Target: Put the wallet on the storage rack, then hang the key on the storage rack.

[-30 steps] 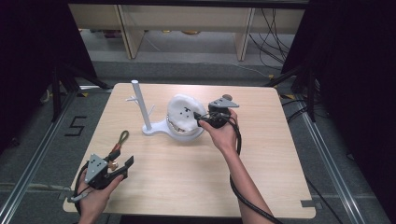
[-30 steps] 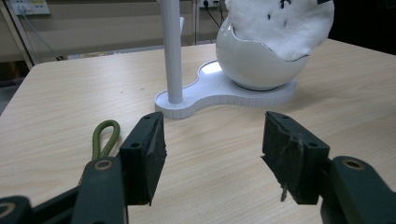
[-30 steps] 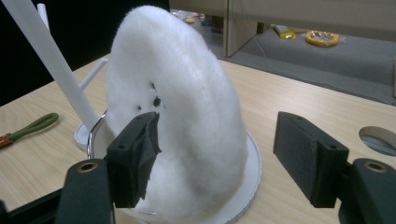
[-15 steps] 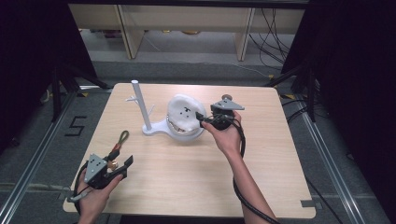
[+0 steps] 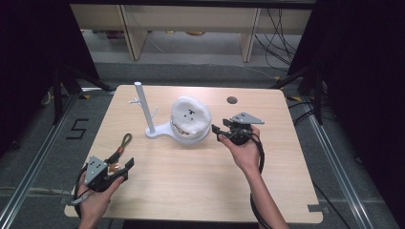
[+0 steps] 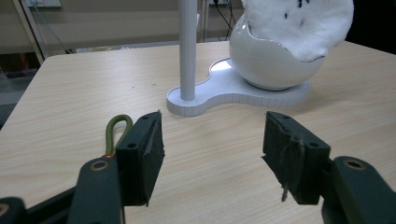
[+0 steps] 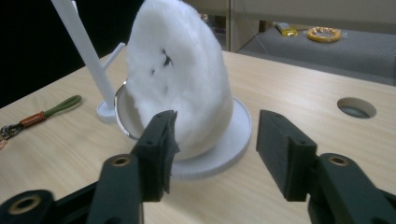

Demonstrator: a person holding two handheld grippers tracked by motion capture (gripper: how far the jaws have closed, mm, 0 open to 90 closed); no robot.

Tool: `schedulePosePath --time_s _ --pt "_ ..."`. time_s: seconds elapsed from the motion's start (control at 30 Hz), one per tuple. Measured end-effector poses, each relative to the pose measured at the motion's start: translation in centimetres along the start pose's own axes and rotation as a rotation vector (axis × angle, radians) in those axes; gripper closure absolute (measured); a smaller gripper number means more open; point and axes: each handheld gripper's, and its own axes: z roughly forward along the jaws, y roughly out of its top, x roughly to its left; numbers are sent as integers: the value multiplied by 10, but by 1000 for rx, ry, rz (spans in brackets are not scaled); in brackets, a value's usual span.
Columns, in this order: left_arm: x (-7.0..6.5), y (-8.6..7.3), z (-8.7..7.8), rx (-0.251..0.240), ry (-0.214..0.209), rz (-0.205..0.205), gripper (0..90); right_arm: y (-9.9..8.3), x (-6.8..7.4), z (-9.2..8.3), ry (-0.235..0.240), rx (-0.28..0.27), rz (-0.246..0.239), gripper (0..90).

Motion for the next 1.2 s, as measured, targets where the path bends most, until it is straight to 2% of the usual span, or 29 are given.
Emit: schedulePosePath --time_s 0.1,0.13,0.17,0.2,0.23,0.33,0.37,0.4,0.43,0.47,0.5,0.53,0.57,0.63,0.67,0.77,0.83,0.9,0.93,0.97,1.0,1.03,1.07,1.1,1.13,1.17,1.2 --pt "1 1 1 -10 -4 1 378 -6 -1 -7 -6 6 0 543" --pt "1 3 0 -2 1 2 377 -14 -1 -14 -7 13 2 598" --pt "1 3 0 -2 1 2 376 -14 -1 -14 -7 13 2 598" --pt "2 4 0 -9 -2 6 376 -17 0 -18 -7 24 28 615" --pt "3 6 -1 -2 4 8 373 -25 -1 -26 -14 39 12 643" --pt "5 9 -2 -3 8 18 373 -34 1 -30 -11 51 30 645" --pt "8 11 -3 -8 10 26 373 -37 2 -32 0 72 32 644" --pt "10 11 -3 -11 12 29 372 -45 3 -34 -12 74 34 642" --pt "12 12 -4 -2 18 26 372 -49 1 -35 1 95 34 638" --pt "13 13 -4 3 22 20 371 -53 2 -35 -5 106 43 634" --pt "15 15 -4 13 27 21 369 -56 0 -36 -11 112 25 628" --pt "16 17 -3 28 29 22 367 -58 0 -38 -14 142 40 623" --pt "17 20 -4 58 40 26 364 -60 -1 -39 -18 153 38 618" --pt "21 24 -1 109 34 17 356 -61 -3 -41 -27 177 21 605" --pt "22 26 1 143 33 14 351 -61 -3 -42 -19 184 35 603" --pt "25 34 7 189 12 27 351 -62 -8 -46 -26 187 51 597" --pt "28 39 12 247 -8 31 345 -64 -11 -48 -47 199 60 597" --pt "32 42 18 305 -34 67 334 -66 -14 -51 -58 206 71 598" --pt "34 44 19 354 -35 86 333 -67 -15 -51 -64 215 80 598" --pt "38 45 21 394 -53 137 334 -68 -16 -52 -67 223 77 598" --pt "41 45 24 416 -72 151 334 -68 -16 -53 -80 223 84 598" --pt "41 44 26 454 -63 122 335 -69 -13 -55 -81 234 133 597" --pt "41 44 28 491 -62 104 336 -69 -17 -55 -85 219 82 596" --pt "42 44 30 526 -52 94 336 -69 -17 -55 -80 221 88 595" --pt "44 44 33 561 -61 86 338 -69 -17 -56 -80 226 90 593" --pt "45 44 36 591 -57 72 338 -68 -14 -58 -84 238 115 591" --pt "47 44 40 632 -64 51 338 -68 -17 -57 -77 233 90 588"
